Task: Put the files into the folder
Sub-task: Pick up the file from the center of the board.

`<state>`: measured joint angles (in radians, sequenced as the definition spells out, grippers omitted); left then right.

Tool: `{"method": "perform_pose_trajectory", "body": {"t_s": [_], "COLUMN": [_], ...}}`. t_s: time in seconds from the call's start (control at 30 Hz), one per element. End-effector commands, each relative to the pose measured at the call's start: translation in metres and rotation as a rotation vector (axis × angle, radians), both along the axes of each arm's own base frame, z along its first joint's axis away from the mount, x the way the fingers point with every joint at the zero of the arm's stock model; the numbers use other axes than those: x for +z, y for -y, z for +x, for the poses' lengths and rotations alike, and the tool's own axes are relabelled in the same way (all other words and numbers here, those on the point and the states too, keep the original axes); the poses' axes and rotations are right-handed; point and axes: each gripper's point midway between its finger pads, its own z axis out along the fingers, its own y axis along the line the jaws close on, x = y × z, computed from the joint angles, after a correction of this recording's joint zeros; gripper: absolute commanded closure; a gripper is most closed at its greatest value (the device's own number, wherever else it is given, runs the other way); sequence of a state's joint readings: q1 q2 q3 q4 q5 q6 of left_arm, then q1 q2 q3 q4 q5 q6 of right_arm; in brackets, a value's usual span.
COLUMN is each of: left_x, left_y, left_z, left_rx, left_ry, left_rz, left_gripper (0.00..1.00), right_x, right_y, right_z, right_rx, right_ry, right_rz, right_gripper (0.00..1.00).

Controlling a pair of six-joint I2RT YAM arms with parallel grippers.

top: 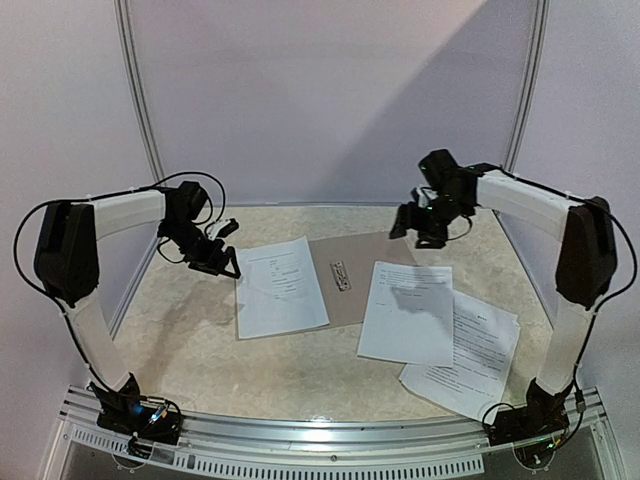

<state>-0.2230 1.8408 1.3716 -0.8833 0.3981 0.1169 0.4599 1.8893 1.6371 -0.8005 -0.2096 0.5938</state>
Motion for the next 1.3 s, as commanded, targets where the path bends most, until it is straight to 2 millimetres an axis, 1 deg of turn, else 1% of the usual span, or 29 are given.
{"method": "perform_pose_trajectory", "body": {"t_s": [0.0, 0.03, 0.1, 0.17, 0.23, 0.27, 0.3, 0.43, 0.5, 0.53, 0.57, 0.6, 0.67, 0.73, 0.8, 0.83, 0.97, 1.0, 1.03, 1.07, 1.1, 1.13, 1.2, 1.23, 1.27], "left_x": [0.031, 0.034, 0.039, 0.04, 0.041, 0.042, 0.042, 0.042, 0.04, 0.04, 0.04, 0.04, 0.04, 0.04, 0.042, 0.043, 0.054, 0.059, 0.064, 0.07, 0.078, 0.087, 0.107, 0.118, 0.131], "left_y": [-0.006, -0.005, -0.004, -0.006, -0.007, -0.008, -0.008, -0.012, -0.013, -0.012, -0.012, -0.011, -0.011, -0.012, -0.011, -0.01, -0.006, -0.004, -0.002, 0.0, 0.002, 0.005, 0.012, 0.016, 0.021], "left_z": [0.002, 0.003, 0.004, 0.005, 0.004, 0.004, 0.003, 0.005, 0.005, 0.005, 0.005, 0.005, 0.004, 0.005, 0.005, 0.005, 0.003, 0.003, 0.002, 0.001, -0.002, -0.004, -0.01, -0.014, -0.019], "left_rx": [-0.038, -0.039, -0.04, -0.036, -0.033, -0.032, -0.031, -0.026, -0.026, -0.026, -0.029, -0.029, -0.029, -0.03, -0.033, -0.037, -0.061, -0.071, -0.084, -0.1, -0.118, -0.143, -0.194, -0.221, -0.25], "left_ry": [0.072, 0.079, 0.089, 0.091, 0.093, 0.096, 0.098, 0.117, 0.116, 0.114, 0.113, 0.113, 0.111, 0.114, 0.118, 0.12, 0.138, 0.147, 0.156, 0.168, 0.178, 0.195, 0.222, 0.238, 0.255], "left_rz": [0.007, 0.003, 0.001, 0.01, 0.019, 0.021, 0.023, 0.051, 0.058, 0.057, 0.053, 0.05, 0.049, 0.05, 0.046, 0.041, 0.013, 0.004, -0.006, -0.017, -0.033, -0.049, -0.101, -0.129, -0.163], "left_gripper": [0.18, 0.18, 0.18, 0.18, 0.18, 0.18, 0.18, 0.18, 0.18, 0.18, 0.18, 0.18, 0.18, 0.18, 0.18, 0.18, 0.18, 0.18, 0.18, 0.18, 0.18, 0.18, 0.17, 0.16, 0.14], "right_x": [-0.039, -0.04, -0.043, -0.053, -0.069, -0.078, -0.086, -0.106, -0.116, -0.122, -0.123, -0.126, -0.128, -0.124, -0.113, -0.107, -0.063, -0.042, -0.027, -0.008, 0.016, 0.033, 0.069, 0.094, 0.113], "right_y": [0.093, 0.107, 0.119, 0.135, 0.149, 0.152, 0.151, 0.137, 0.135, 0.134, 0.133, 0.131, 0.13, 0.129, 0.129, 0.13, 0.124, 0.12, 0.115, 0.108, 0.1, 0.09, 0.067, 0.052, 0.038], "right_z": [-0.007, -0.002, 0.005, 0.013, 0.018, 0.02, 0.021, 0.023, 0.022, 0.022, 0.023, 0.022, 0.022, 0.022, 0.023, 0.024, 0.024, 0.024, 0.022, 0.019, 0.014, 0.009, -0.008, -0.017, -0.03], "right_rx": [-0.08, -0.096, -0.103, -0.117, -0.137, -0.144, -0.143, -0.102, -0.104, -0.104, -0.102, -0.105, -0.105, -0.102, -0.096, -0.09, -0.044, -0.021, 0.001, 0.035, 0.073, 0.109, 0.203, 0.261, 0.314], "right_ry": [-0.049, -0.045, -0.044, -0.057, -0.087, -0.1, -0.112, -0.135, -0.156, -0.168, -0.166, -0.173, -0.177, -0.171, -0.147, -0.135, -0.055, -0.014, 0.011, 0.048, 0.093, 0.119, 0.173, 0.228, 0.255], "right_rz": [-0.101, -0.079, -0.029, -0.013, 0.011, 0.033, 0.062, 0.156, 0.173, 0.182, 0.196, 0.204, 0.217, 0.22, 0.22, 0.219, 0.233, 0.244, 0.255, 0.26, 0.261, 0.259, 0.252, 0.251, 0.251], "right_gripper": [0.25, 0.25, 0.25, 0.25, 0.26, 0.29, 0.3, 0.37, 0.41, 0.44, 0.47, 0.52, 0.67, 0.83, 0.97, 0.99, 1.0, 1.0, 1.0, 1.0, 1.0, 1.0, 1.0, 1.0, 1.0]}}
